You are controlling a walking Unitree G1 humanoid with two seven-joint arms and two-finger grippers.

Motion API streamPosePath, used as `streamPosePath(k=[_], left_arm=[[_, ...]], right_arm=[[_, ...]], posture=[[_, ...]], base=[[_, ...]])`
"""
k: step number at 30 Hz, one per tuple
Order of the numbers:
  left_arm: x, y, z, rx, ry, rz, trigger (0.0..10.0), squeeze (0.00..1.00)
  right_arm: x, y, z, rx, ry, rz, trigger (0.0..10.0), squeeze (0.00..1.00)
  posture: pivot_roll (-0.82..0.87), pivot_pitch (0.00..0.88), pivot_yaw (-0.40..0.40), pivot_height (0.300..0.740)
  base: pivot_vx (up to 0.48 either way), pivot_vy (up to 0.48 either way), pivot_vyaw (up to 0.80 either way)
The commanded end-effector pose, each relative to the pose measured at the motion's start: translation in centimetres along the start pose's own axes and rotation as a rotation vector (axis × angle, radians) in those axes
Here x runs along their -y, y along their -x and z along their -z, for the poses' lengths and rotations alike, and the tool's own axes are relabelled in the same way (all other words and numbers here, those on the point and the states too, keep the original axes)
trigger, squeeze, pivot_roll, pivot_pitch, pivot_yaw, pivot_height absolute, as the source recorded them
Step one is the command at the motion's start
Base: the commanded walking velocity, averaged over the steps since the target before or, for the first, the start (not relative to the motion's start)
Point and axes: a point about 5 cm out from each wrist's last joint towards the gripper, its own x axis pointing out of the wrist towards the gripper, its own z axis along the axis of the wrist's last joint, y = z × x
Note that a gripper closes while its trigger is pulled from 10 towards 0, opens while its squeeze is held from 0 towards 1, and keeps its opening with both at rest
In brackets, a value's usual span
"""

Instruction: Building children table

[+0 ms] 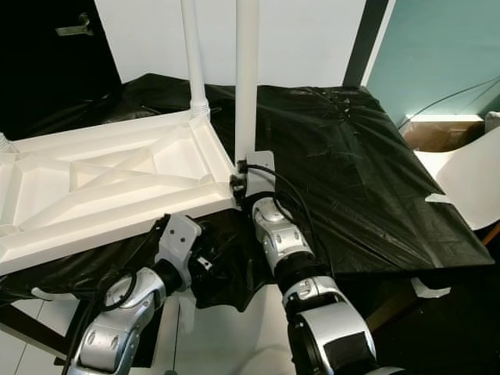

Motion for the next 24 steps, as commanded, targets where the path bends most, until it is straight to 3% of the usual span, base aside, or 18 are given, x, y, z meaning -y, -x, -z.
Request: streamPosePath(k=[1, 2, 6, 7, 12, 14, 20, 21, 24], left_arm=[[-0.1, 0.1, -0.1, 0.000, 0.000, -0.058, 10.0, 0.00], [-0.1, 0.1, -0.1, 0.002, 0.001, -0.060, 10.0, 0.00], [-0.1, 0.1, -0.2, 0.004, 0.003, -0.065, 10.0, 0.00], [-0.2, 0.1, -0.2, 0.005, 0.004, -0.067, 10.0, 0.00], [-0.3, 0.1, -0.2, 0.007, 0.003, -0.072, 10.0, 0.00], [-0.3, 0.1, -0.3, 0.008, 0.003, -0.074, 10.0, 0.00], [-0.4, 0.0, -0.3, 0.010, 0.005, -0.076, 10.0, 0.00], [-0.4, 0.0, -0.3, 0.011, 0.005, -0.078, 10.0, 0.00], [-0.6, 0.0, -0.4, 0.014, 0.004, -0.083, 10.0, 0.00]], right_arm=[[-3.6, 0.8, 2.0, -0.087, -0.080, -0.049, 2.4, 0.00], [-3.3, 0.9, 1.7, -0.064, -0.070, -0.052, 10.0, 0.00], [-2.6, 0.9, 1.4, -0.034, -0.059, -0.055, 10.0, 0.02], [-2.0, 0.9, 1.3, -0.019, -0.073, -0.068, 10.0, 1.00], [-0.4, 0.8, 0.9, 0.022, -0.079, -0.140, 10.0, 1.00], [1.2, 0.6, 0.6, 0.051, -0.032, -0.188, 10.0, 1.00], [3.1, 0.6, 0.2, 0.061, 0.032, -0.242, 10.0, 1.00], [3.6, 0.6, -0.1, 0.061, 0.056, -0.291, 10.0, 0.00], [4.4, 0.4, -0.6, 0.058, 0.100, -0.375, 10.0, 0.00]], posture=[[0.16, 0.000, -0.082, 0.740], [0.16, 0.000, -0.082, 0.740], [0.16, 0.000, -0.082, 0.740], [0.16, 0.000, -0.082, 0.740], [0.16, 0.000, -0.079, 0.740], [0.15, 0.000, -0.083, 0.740], [0.15, 0.000, -0.083, 0.740], [0.15, 0.000, -0.082, 0.740], [0.15, 0.000, -0.079, 0.740]], base=[[0.000, 0.000, 0.00], [0.000, 0.000, 0.00], [0.000, 0.000, 0.00], [0.000, 0.000, 0.00], [0.000, 0.000, 0.00], [0.000, 0.000, 0.00], [0.000, 0.000, 0.00], [0.000, 0.000, 0.00], [0.000, 0.000, 0.00]])
